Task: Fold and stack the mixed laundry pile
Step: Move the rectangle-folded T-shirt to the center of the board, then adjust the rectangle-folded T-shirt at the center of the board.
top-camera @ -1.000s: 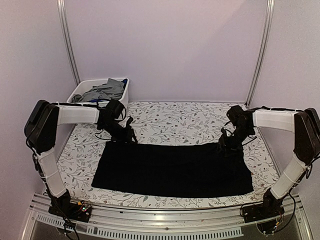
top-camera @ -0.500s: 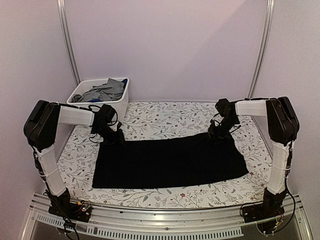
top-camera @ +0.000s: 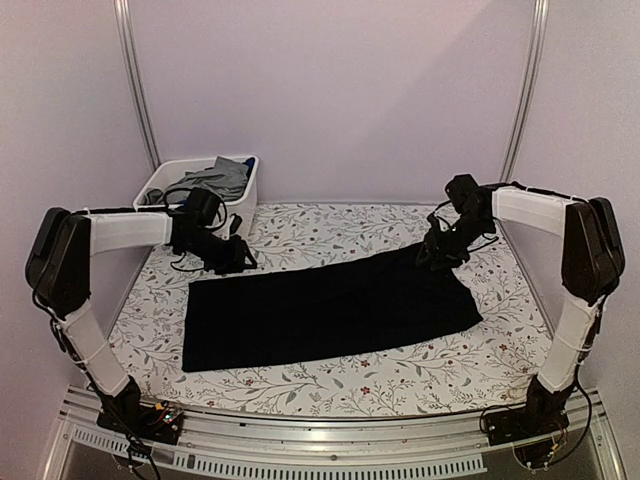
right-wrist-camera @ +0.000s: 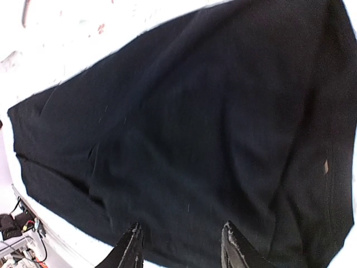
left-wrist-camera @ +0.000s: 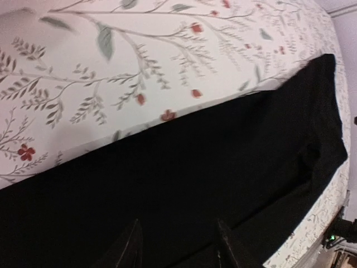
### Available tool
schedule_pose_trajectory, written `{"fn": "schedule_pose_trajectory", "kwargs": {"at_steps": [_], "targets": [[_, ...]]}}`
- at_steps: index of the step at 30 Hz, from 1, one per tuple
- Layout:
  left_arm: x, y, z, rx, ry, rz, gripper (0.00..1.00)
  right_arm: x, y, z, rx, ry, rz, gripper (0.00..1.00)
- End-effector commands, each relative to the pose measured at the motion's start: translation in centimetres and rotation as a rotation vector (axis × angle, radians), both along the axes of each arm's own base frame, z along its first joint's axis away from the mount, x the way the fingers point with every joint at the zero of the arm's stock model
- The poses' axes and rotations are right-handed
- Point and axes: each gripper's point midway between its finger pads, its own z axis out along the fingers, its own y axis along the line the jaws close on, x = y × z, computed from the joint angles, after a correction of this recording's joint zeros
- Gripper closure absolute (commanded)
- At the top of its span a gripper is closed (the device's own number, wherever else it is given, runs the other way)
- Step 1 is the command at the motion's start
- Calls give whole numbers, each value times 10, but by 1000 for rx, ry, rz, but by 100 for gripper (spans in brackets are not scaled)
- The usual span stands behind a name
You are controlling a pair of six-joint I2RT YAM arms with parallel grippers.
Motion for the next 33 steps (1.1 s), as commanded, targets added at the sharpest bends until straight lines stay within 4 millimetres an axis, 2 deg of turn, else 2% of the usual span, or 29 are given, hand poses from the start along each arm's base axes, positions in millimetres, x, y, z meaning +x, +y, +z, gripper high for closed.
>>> {"fn": "schedule_pose_trajectory", "kwargs": {"at_steps": [1, 3, 6, 10, 13, 21, 25, 33], "targets": [[-18, -95, 77, -232, -199, -282, 57, -52, -20, 4, 27, 87, -67, 55], [-36, -133, 85, -282, -209, -385, 58, -68, -34, 1, 46, 114, -106, 56], [-61, -184, 77, -332, -154, -515, 61, -92, -52, -12, 66, 173, -165, 59], [-90, -243, 65, -358, -122, -658, 62, -106, -64, -16, 77, 175, -198, 60], [-103, -272, 47, -375, -72, -703, 63, -105, -66, -21, 97, 170, -205, 61], [-116, -296, 14, -387, 19, -704, 63, -93, -60, -44, 119, 176, -185, 66], [-119, -300, -5, -376, 67, -691, 63, -91, -60, -46, 119, 168, -179, 69], [-116, -309, -20, -379, 99, -699, 62, -92, -58, -56, 127, 188, -178, 70]]}}
